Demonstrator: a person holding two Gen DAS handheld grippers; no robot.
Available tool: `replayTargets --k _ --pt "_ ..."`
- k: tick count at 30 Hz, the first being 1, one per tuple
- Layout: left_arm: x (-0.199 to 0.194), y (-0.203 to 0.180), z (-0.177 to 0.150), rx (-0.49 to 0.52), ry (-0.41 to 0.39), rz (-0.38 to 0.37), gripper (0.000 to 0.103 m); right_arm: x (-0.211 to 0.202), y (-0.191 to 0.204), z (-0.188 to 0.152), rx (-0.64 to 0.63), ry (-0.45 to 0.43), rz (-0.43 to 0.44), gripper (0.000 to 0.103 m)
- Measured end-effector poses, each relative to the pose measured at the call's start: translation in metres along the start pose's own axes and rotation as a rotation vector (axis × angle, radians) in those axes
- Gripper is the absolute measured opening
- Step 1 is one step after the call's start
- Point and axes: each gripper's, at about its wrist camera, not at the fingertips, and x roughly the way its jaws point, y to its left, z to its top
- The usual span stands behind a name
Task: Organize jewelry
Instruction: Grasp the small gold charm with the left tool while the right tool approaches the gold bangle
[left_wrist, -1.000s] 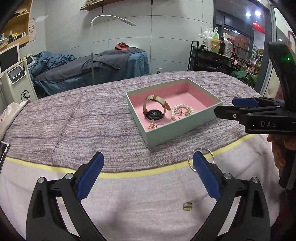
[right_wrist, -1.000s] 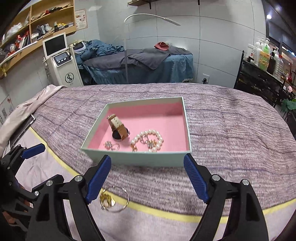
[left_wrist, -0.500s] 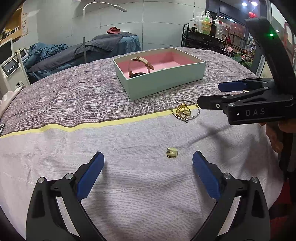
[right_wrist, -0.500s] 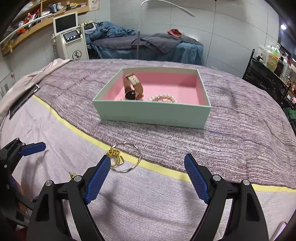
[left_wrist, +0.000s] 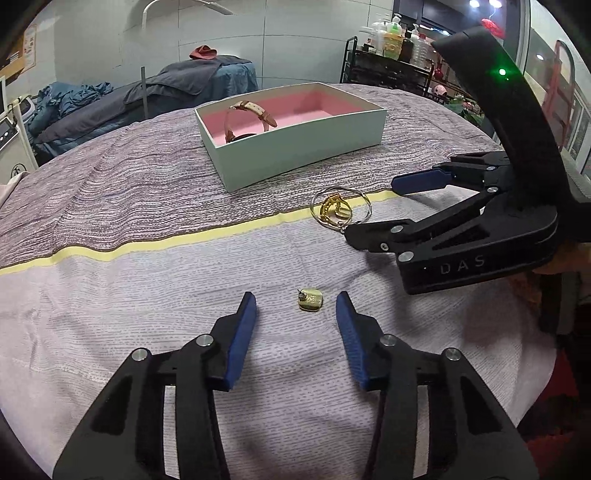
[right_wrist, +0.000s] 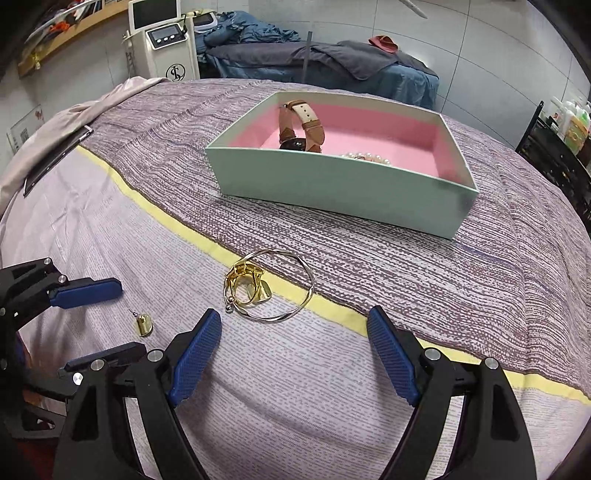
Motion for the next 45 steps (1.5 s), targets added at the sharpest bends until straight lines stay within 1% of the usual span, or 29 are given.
replayTargets --k 1,3,6,9,17,18,19,28,30,37,41,45 --pt "0.001 -0.001 0.001 0.002 0.001 -0.004 0.04 0.001 0.0 0.001 -0.004 0.0 -0.001 0.079" --pt "0.004 -0.002 0.003 0.005 0.005 -0.013 0.034 0.002 0.002 0.003 -0.014 0.001 -0.001 0.079" --pt "0.007 -0.005 0.005 0.009 0.006 -0.021 0.029 0.006 0.004 0.007 -0.033 0.003 0.002 0.077" --pt "0.007 -0.005 0.005 0.012 0.005 -0.024 0.029 0.009 0.006 0.011 -0.048 0.002 0.007 0.075" --pt "0.006 -0.005 0.004 0.009 0.006 -0.03 0.024 0.011 0.013 0.016 -0.077 -0.006 0.034 0.058" --pt "0.006 -0.005 0.004 0.009 0.006 -0.031 0.024 0.011 0.013 0.016 -0.079 -0.008 0.039 0.055" --pt "0.006 -0.005 0.004 0.008 0.006 -0.032 0.023 0.01 0.013 0.016 -0.079 -0.009 0.039 0.054" --pt "0.004 -0.004 0.001 -0.007 0.001 -0.04 0.018 0.008 0.012 0.015 -0.062 -0.022 0.043 0.054" --pt "0.004 -0.003 0.001 -0.012 0.0 -0.039 0.015 0.006 0.011 0.014 -0.053 -0.029 0.048 0.054" --pt "0.002 -0.002 0.001 -0.022 -0.003 -0.042 0.014 -0.001 0.007 0.013 -0.023 -0.059 0.062 0.054" --pt "0.0 0.003 0.003 -0.044 -0.01 -0.056 0.014 -0.008 0.005 0.013 -0.005 -0.094 0.07 0.054" --pt "-0.003 0.007 0.007 -0.05 -0.022 -0.046 0.014 -0.015 0.002 0.014 0.011 -0.127 0.076 0.054"
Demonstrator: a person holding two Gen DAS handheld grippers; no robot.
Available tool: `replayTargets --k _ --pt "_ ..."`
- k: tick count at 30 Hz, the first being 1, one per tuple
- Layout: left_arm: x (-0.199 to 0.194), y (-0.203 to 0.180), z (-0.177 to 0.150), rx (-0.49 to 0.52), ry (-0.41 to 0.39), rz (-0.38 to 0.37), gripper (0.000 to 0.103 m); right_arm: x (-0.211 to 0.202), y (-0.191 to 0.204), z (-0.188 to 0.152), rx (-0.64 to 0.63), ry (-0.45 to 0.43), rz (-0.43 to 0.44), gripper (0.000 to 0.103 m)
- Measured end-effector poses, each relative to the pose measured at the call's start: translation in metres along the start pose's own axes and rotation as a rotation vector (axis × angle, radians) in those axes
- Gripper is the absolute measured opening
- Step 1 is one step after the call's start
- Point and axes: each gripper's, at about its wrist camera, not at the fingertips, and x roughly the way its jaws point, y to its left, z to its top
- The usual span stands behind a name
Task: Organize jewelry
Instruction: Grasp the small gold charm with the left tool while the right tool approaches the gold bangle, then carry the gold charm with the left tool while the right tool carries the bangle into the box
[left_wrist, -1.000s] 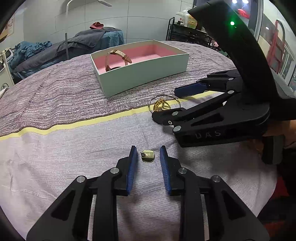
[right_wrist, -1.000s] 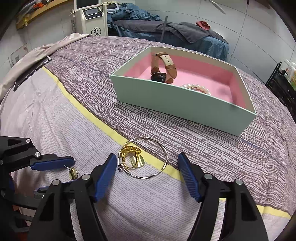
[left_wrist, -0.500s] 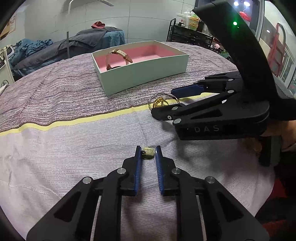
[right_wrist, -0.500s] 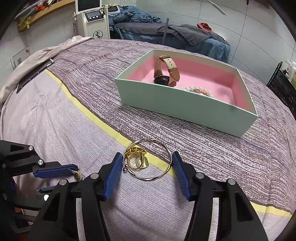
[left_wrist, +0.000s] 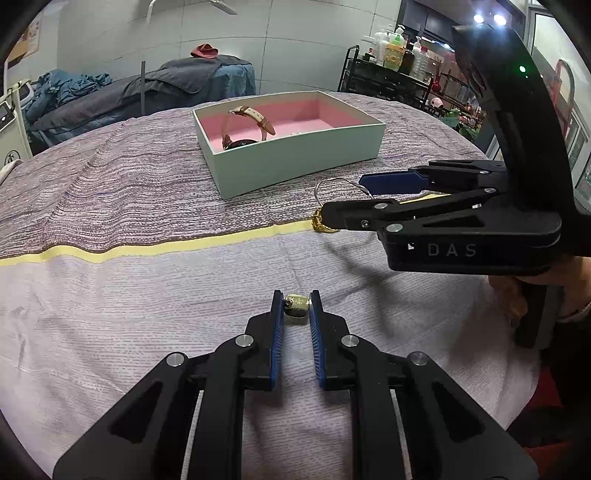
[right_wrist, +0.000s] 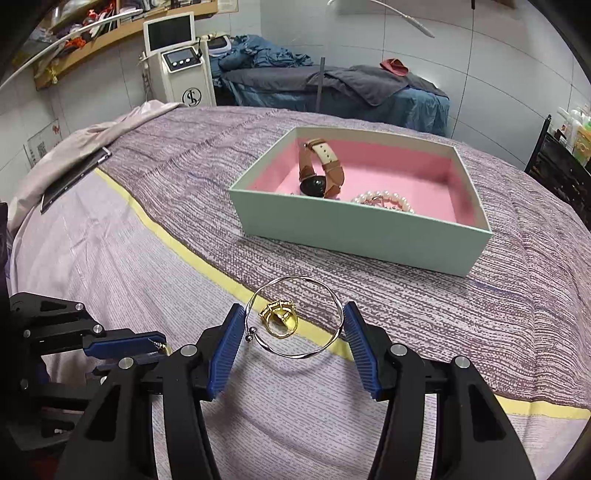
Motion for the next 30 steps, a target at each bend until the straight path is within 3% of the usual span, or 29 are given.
replayTargets --k 16,30 --pt "-0.004 0.012 0.054 0.027 -0.078 0.023 0.015 -0.025 -0.017 0.021 0.042 -0.08 -0.035 0.054" --pt "0.04 0.031 0.123 0.014 -0.038 0.009 0.015 -0.008 -0.045 0.071 0.061 -0.071 -0.104 0.054"
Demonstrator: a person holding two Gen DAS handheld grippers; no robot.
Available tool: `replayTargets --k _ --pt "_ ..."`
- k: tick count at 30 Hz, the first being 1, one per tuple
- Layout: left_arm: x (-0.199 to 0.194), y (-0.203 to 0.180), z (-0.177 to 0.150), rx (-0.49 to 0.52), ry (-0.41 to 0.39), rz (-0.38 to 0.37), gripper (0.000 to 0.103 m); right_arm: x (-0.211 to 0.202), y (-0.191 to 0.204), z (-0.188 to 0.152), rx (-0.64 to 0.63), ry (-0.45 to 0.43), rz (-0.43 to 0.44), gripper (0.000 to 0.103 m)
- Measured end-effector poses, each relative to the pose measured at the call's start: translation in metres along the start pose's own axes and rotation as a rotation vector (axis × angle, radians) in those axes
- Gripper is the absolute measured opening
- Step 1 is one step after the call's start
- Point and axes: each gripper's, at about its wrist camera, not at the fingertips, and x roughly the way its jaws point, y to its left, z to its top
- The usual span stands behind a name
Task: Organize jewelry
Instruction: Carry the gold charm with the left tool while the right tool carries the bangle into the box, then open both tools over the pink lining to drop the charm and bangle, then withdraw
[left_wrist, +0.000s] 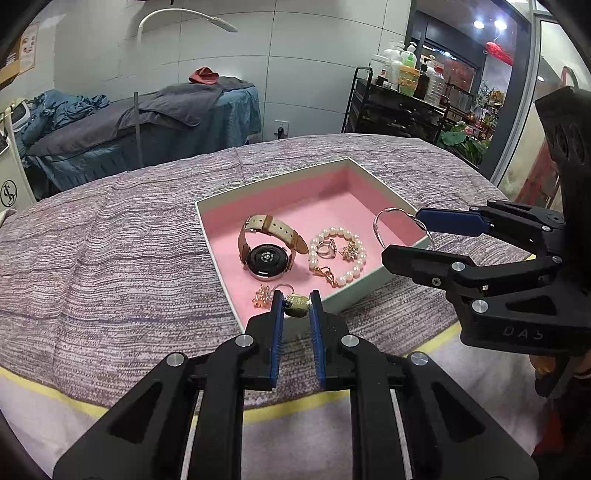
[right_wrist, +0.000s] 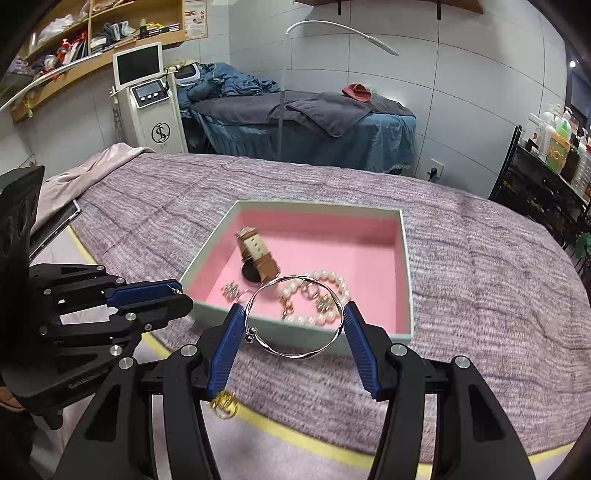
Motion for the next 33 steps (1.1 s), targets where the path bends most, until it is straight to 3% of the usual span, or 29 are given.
replayTargets --k 13,33 --pt "0.051 0.004 0.028 0.012 0.091 0.019 0.015 0.05 -0.018 0.028 0.026 0.078 -0.028 0.054" --pt "0.06 -0.002 0.024 0.055 0.104 0.055 0.015 0.071 -0.019 0.02 0.046 0.12 -0.005 0.056"
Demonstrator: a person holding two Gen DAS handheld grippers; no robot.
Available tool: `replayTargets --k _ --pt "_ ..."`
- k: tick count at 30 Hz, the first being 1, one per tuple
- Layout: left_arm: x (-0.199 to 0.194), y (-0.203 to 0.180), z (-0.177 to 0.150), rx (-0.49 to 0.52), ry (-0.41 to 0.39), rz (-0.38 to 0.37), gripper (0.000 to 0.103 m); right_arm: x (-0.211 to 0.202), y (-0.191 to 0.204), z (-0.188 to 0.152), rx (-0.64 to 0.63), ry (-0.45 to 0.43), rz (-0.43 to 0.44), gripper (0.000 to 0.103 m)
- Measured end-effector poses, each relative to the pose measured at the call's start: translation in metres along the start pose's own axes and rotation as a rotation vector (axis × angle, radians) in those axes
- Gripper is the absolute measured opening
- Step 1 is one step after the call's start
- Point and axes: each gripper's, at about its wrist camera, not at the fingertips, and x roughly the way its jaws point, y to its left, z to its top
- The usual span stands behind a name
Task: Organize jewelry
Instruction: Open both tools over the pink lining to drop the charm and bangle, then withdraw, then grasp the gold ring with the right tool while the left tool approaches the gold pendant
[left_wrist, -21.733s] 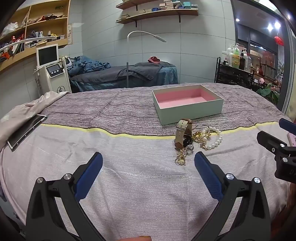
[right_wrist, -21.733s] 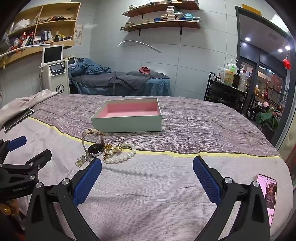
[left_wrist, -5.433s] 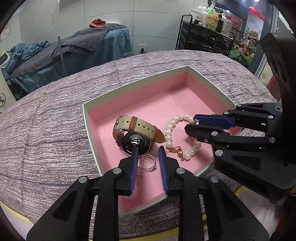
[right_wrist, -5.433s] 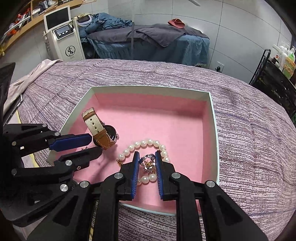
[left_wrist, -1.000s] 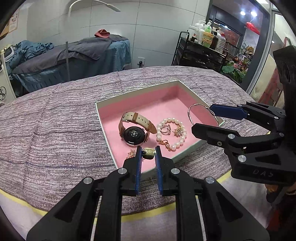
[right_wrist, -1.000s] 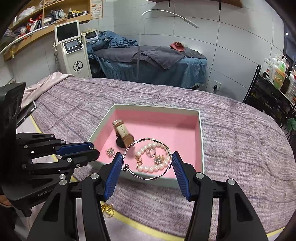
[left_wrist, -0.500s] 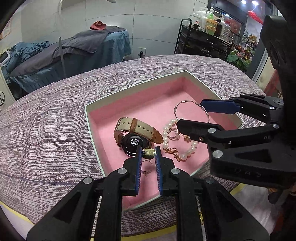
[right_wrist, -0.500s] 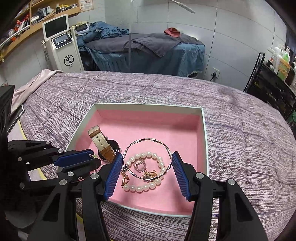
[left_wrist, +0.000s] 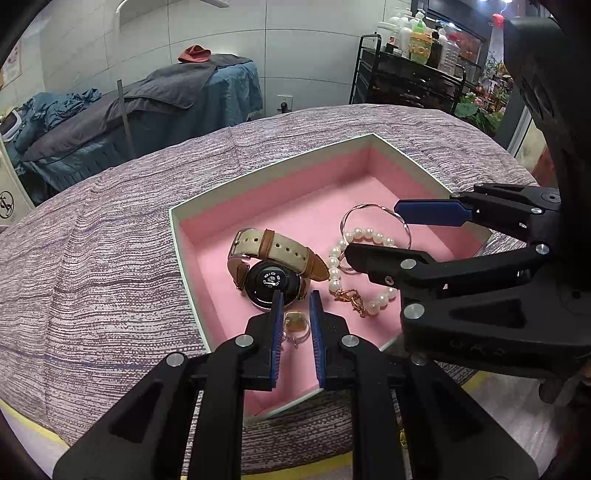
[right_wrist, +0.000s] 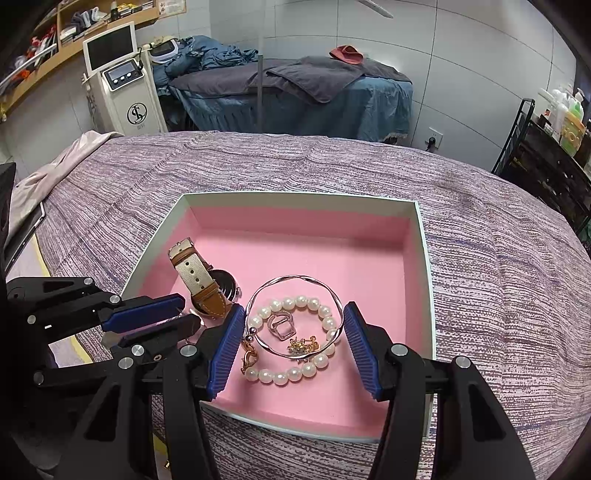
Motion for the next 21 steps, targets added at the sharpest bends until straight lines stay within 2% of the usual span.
replayTargets --k 2,4,6,11,12,16,21 --pt "-0.003 0.0 -0.001 0.004 -0.005 0.011 0.017 -0.004 -0.001 0.0 0.003 -0.017 -0.002 0.058" --pt "-0.007 0.002 -0.002 -0.002 -0.017 0.022 0.03 -0.009 -0.003 0.001 0.015 -0.031 -0.005 0.059" --pt "-0.015 0.004 -0.003 -0.013 -0.042 0.031 0.057 -0.018 -0.007 0.002 0.038 -0.056 0.005 0.06" --pt "-0.049 0.011 -0.014 -0.043 -0.132 0.065 0.085 -0.047 -0.017 -0.002 0.099 -0.118 -0.001 0.07" --pt "-0.057 0.012 -0.02 -0.054 -0.149 0.074 0.089 -0.053 -0.018 -0.004 0.111 -0.129 -0.001 0.073" --pt "-0.076 0.015 -0.042 -0.076 -0.167 0.082 0.093 -0.07 -0.019 -0.022 0.149 -0.148 0.0 0.079" --pt "-0.091 0.016 -0.076 -0.105 -0.164 0.1 0.094 -0.078 -0.008 -0.05 0.125 -0.132 0.01 0.08"
